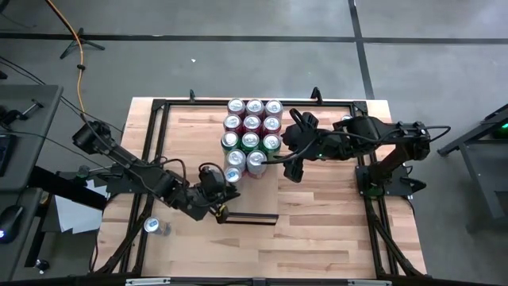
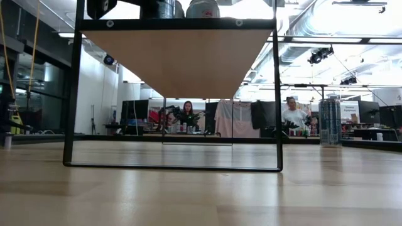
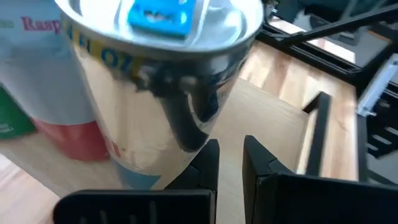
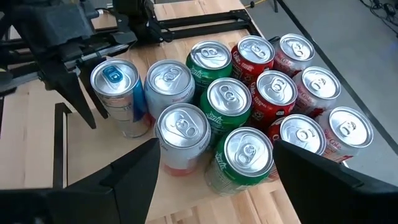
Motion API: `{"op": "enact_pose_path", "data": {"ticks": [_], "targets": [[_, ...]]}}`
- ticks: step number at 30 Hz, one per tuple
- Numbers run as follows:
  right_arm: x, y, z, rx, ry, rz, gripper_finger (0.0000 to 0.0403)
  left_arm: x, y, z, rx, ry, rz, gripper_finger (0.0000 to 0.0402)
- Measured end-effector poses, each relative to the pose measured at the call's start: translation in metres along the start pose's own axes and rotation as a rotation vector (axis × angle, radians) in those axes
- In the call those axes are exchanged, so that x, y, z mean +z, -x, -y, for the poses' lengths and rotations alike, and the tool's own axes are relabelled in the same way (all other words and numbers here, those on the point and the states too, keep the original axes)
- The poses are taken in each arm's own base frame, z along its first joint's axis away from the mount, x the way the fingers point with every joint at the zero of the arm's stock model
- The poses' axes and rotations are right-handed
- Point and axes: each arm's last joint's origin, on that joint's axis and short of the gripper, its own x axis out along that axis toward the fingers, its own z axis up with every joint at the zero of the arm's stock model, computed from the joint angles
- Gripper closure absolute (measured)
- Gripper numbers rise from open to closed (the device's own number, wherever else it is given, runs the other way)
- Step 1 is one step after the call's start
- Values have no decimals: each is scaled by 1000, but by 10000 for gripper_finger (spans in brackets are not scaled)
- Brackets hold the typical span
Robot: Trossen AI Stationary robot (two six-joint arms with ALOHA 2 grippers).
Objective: Place canned beverage on shelf
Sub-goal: Put the top left blue soda can on the shelf, then put the top right blue soda can on the shelf
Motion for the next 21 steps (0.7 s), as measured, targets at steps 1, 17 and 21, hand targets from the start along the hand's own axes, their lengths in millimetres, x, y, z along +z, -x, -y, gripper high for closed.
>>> {"op": "enact_pose_path", "data": {"ticks": [1, 17, 21], "targets": [[0, 0, 0, 1, 0, 0, 105, 1, 2, -1, -18, -2, -11, 401], [-24, 17, 0, 21, 86, -169, 105, 95, 133, -69, -280, -63, 355, 401], [-33, 26, 0, 21, 56, -160, 105, 106, 136, -88, -330, -152, 381, 401]]}}
